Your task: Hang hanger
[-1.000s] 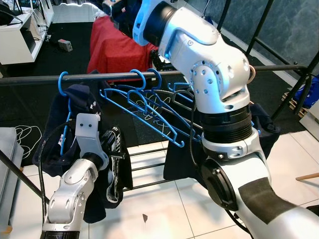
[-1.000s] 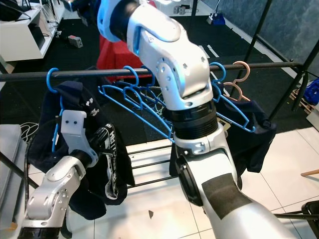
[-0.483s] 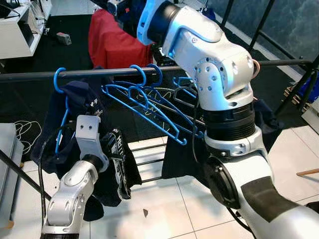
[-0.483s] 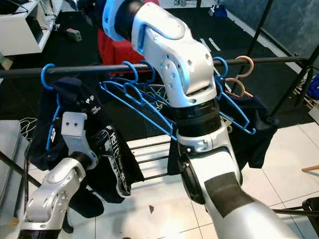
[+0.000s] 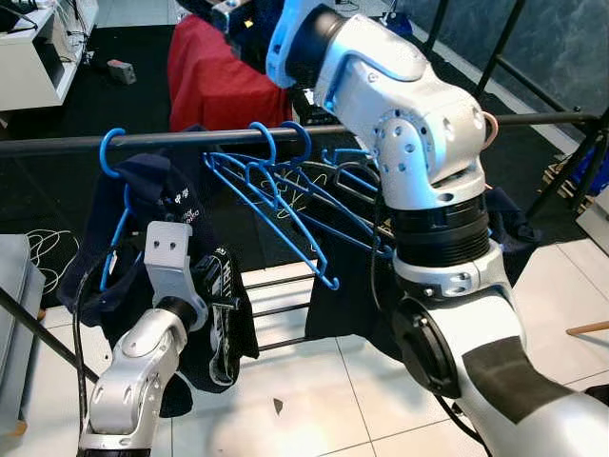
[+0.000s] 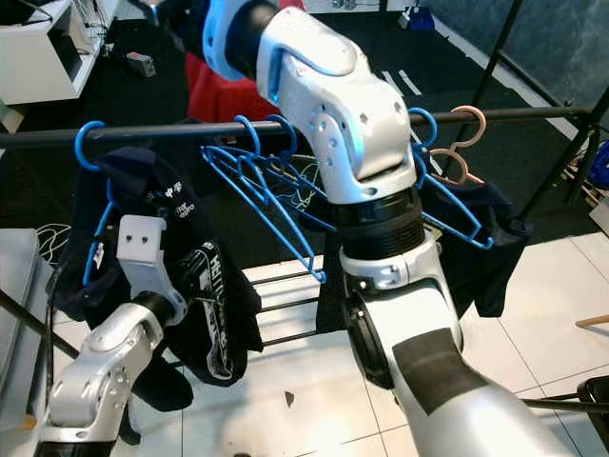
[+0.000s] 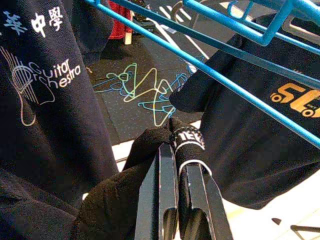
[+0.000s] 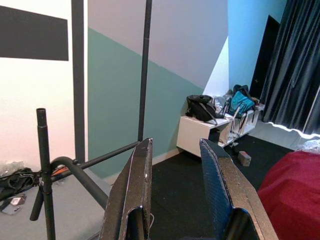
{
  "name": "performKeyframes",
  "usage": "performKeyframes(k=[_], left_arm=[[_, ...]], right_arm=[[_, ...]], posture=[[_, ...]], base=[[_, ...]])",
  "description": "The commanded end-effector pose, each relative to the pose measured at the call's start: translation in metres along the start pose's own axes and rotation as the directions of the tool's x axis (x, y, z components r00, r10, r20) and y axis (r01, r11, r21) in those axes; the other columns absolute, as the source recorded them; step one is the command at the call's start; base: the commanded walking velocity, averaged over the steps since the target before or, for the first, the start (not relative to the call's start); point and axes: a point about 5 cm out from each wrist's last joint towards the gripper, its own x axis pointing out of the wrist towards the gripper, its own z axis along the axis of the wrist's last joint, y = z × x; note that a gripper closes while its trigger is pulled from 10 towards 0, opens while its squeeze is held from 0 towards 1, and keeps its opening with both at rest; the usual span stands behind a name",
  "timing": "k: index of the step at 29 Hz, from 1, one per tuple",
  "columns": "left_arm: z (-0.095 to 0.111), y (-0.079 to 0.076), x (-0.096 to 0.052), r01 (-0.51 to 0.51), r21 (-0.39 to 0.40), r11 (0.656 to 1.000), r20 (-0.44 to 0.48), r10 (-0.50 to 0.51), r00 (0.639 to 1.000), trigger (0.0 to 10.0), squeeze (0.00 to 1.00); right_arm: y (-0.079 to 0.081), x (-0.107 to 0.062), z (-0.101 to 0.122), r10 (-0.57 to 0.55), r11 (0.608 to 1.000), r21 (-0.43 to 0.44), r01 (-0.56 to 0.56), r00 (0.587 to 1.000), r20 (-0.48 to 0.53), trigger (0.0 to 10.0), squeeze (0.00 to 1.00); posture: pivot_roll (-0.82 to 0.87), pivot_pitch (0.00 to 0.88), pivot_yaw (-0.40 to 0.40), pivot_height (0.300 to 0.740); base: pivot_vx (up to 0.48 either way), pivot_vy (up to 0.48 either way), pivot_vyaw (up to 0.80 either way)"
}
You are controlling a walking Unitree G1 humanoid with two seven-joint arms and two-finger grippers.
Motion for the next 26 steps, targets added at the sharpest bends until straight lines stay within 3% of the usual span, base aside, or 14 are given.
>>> performKeyframes(k=[1,7,10,16,17,22,26], left_arm=[[-0.002,-0.002,-0.002,0.011,0.004,1.0,-0.012,-0.011,1.0,10.0,0.0],[-0.002,-0.002,-0.003,0.017,0.009,1.0,-0.016,-0.017,1.0,10.0,0.0],[-0.002,-0.003,-0.002,0.018,0.009,1.0,-0.015,-0.017,1.0,10.0,0.0],[-0.002,-0.003,-0.003,0.018,0.008,1.0,-0.016,-0.018,1.0,10.0,0.0],[-0.003,-0.002,-0.004,0.019,0.009,1.0,-0.017,-0.019,1.0,10.0,0.0],[-0.002,-0.002,-0.003,0.024,0.013,1.0,-0.019,-0.023,1.0,10.0,0.0],[-0.001,-0.002,-0.003,0.024,0.014,1.0,-0.017,-0.024,1.0,10.0,0.0]], right_arm=[[0.004,0.004,0.008,0.023,0.999,-0.024,-0.022,0.999,0.027,10.0,0.0],[0.003,-0.002,0.007,0.023,1.0,0.002,-0.023,0.999,0.037,10.0,0.0],[0.004,0.002,0.003,0.022,0.999,-0.033,-0.021,1.0,0.012,10.0,0.0],[0.002,0.001,0.019,0.02,1.0,-0.02,-0.019,0.997,0.073,10.0,0.0],[0.003,-0.001,0.017,0.025,1.0,0.005,-0.026,0.997,0.074,10.0,0.0],[0.004,0.003,0.005,0.017,0.999,-0.04,-0.016,0.999,0.027,10.0,0.0],[0.002,0.003,0.022,0.012,1.0,-0.013,-0.011,0.996,0.093,10.0,0.0]], posture=[[0.05,0.155,-0.028,0.74],[0.05,0.154,-0.028,0.74],[0.04,0.149,-0.031,0.74],[0.05,0.153,-0.025,0.74],[0.05,0.151,-0.023,0.74],[0.05,0.15,-0.025,0.74],[0.05,0.152,-0.02,0.74]], base=[[0.0,0.0,0.0],[0.0,0.0,0.0],[0.0,0.0,0.0],[0.0,0.0,0.0],[0.0,0.0,0.0],[0.0,0.0,0.0],[0.0,0.0,0.0]])
